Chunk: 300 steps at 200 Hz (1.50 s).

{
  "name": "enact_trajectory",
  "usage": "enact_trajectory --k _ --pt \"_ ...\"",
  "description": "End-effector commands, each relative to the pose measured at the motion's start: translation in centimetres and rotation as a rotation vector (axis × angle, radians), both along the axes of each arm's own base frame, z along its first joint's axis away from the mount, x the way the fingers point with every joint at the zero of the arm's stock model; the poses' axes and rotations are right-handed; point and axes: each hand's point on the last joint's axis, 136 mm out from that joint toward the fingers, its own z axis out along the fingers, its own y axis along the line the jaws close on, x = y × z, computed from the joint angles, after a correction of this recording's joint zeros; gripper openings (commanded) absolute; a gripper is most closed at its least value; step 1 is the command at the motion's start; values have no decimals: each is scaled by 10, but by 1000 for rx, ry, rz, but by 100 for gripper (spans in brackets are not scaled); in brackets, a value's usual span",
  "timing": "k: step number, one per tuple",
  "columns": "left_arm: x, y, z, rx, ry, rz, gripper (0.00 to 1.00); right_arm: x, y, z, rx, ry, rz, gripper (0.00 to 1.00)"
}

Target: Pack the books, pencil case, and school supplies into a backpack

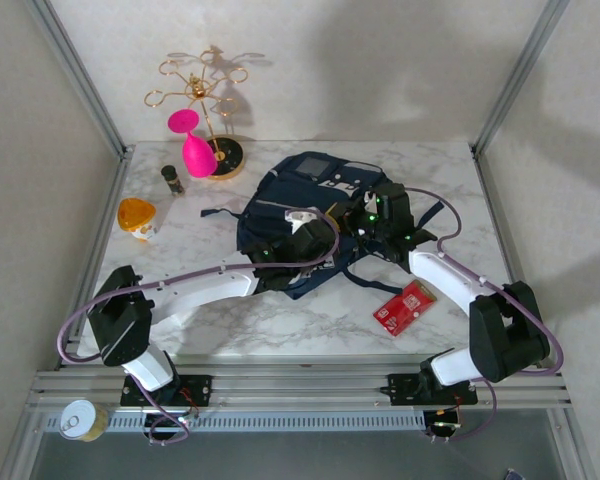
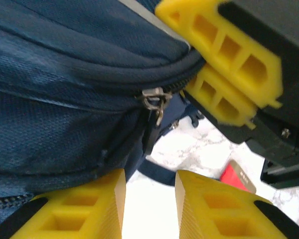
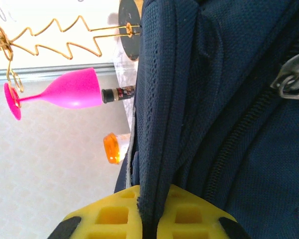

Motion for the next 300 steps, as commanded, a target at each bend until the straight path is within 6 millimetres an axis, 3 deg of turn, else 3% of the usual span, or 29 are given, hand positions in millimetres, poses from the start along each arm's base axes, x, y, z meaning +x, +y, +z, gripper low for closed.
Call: enact_trajectory --k 1,31,47,88,118,136,173,209,236,269,278,300 --pt "23 13 16 -29 -83 124 32 -5 16 64 135 -176 60 0" --pt "36 -3 19 -57 -109 103 31 -8 17 63 153 -167 60 0" --pt "47 -1 19 -32 -112 134 30 -10 18 62 155 -164 57 0" --pt "64 -8 49 -81 -238 142 18 -13 18 57 150 -154 50 0" --pt "66 0 49 -58 -245 159 7 -12 16 54 125 -161 43 0" --pt "60 0 47 -70 -231 125 0 -8 15 51 95 -166 41 0" --pt "42 8 41 -95 -169 73 0 1 5 47 44 -183 27 0" --pt "15 13 18 -109 -52 -46 0 3 -6 45 29 -190 27 0" --pt "-2 29 1 -35 9 -86 0 2 -11 44 4 -198 37 0" --pt "-8 55 -6 57 30 -81 0 1 -13 42 -15 -203 38 0" --pt "-10 51 -3 46 31 -105 0 1 -12 43 -8 -204 39 0" --pt "-16 20 10 -35 13 -162 0 -2 -11 44 42 -174 24 0"
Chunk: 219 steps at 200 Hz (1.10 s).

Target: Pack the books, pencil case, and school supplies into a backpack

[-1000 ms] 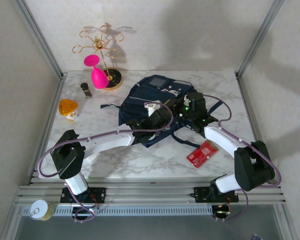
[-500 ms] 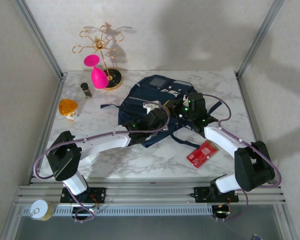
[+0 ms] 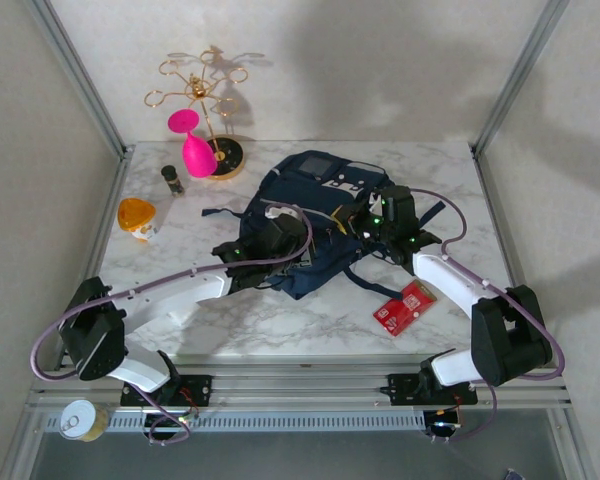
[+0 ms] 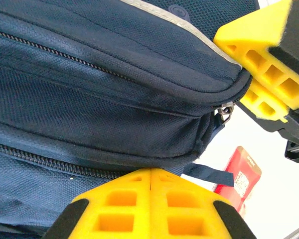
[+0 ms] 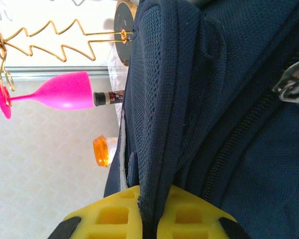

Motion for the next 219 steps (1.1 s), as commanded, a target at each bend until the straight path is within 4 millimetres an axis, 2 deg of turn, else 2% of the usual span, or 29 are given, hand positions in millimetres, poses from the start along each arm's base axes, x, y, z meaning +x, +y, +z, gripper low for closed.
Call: enact_trajectory --k 1,6,12,19,40,74,114,144,161,191,219 --pt "-11 -19 8 -29 -5 -69 0 -2 5 53 102 -131 27 0" --pt "-11 -27 12 -44 -17 -73 0 -3 5 53 116 -125 16 0" --pt "-12 -36 15 -65 -27 -70 7 -5 6 55 132 -124 6 0" --pt "-12 -44 15 -89 -29 -63 9 -6 8 56 146 -118 -3 0" --pt "-6 -53 18 -137 -58 -4 16 -7 15 60 191 -92 7 0" --pt "14 -39 17 -115 -118 147 22 -8 22 71 215 -104 22 0" --pt "23 -28 14 -118 -140 236 30 -7 25 73 220 -103 31 0" --pt "34 -48 21 -106 -173 189 25 -8 29 71 236 -91 39 0" --pt "46 -44 23 -73 -204 240 23 -11 33 71 251 -86 43 0" --pt "64 -39 28 -68 -251 297 13 -13 36 72 256 -85 50 0" --pt "67 -29 38 -70 -290 329 1 -14 33 68 237 -87 42 0"
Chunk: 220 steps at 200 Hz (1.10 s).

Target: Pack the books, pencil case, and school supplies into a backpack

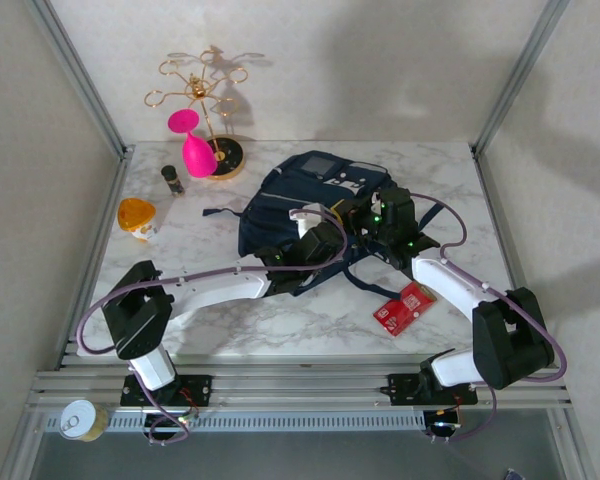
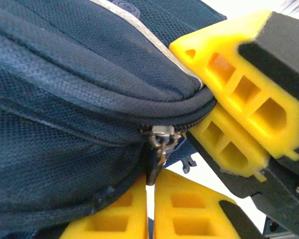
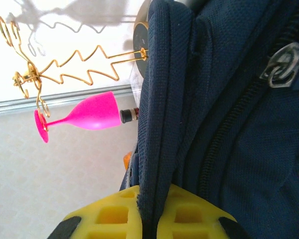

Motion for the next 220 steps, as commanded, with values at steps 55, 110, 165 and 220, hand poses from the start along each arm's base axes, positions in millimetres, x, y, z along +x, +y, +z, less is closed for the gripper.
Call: enact_trajectory --k 55,110,165,220 --pt "6 31 36 -52 -71 23 0 -9 4 43 6 -161 104 0" --pt "-30 36 14 -9 79 -146 0 -1 -25 37 -59 -177 85 0" --pt "-40 45 10 68 103 -207 0 1 -25 36 -72 -185 96 0" --pt "-43 8 28 -27 27 -217 15 -12 -8 47 50 -139 51 0"
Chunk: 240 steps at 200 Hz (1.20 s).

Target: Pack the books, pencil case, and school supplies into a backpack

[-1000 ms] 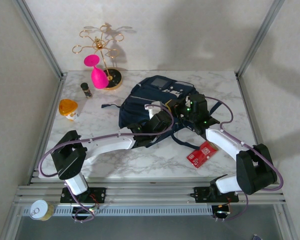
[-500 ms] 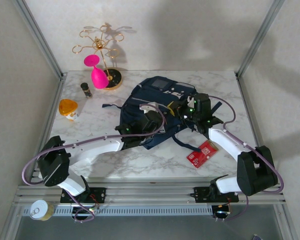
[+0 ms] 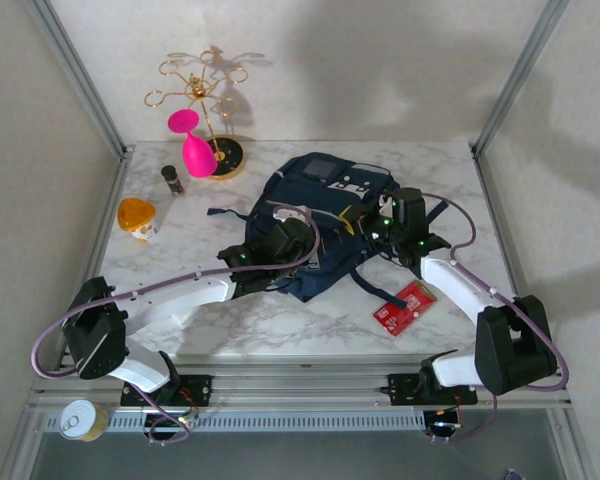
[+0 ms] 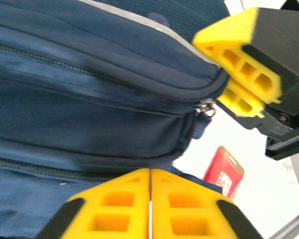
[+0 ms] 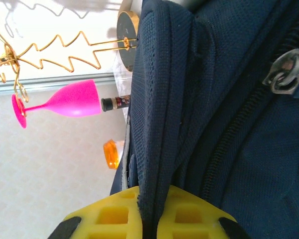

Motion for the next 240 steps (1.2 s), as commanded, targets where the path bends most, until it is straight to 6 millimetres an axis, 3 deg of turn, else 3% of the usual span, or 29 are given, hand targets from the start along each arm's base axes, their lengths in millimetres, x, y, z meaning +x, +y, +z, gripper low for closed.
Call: enact_trajectory --k 1,52,74,107,124,153,175,240 --pt "-2 -17 15 -36 -62 4 16 -1 14 59 127 -137 -9 0" --pt "6 -16 3 52 -125 79 23 -7 35 71 179 -124 -26 0" --pt "19 -11 5 53 -159 155 32 -10 37 76 196 -130 -38 0" --pt "40 -4 -2 94 -179 274 32 -15 40 73 213 -116 -38 0" --pt "52 -6 0 76 -209 311 29 -19 43 72 226 -112 -43 0" --pt "64 12 9 96 -267 423 14 -23 40 71 229 -107 -67 0" --pt "65 16 15 72 -291 402 0 -22 39 70 220 -113 -73 0" --pt "36 28 8 69 -194 221 0 -11 29 64 130 -157 -137 0"
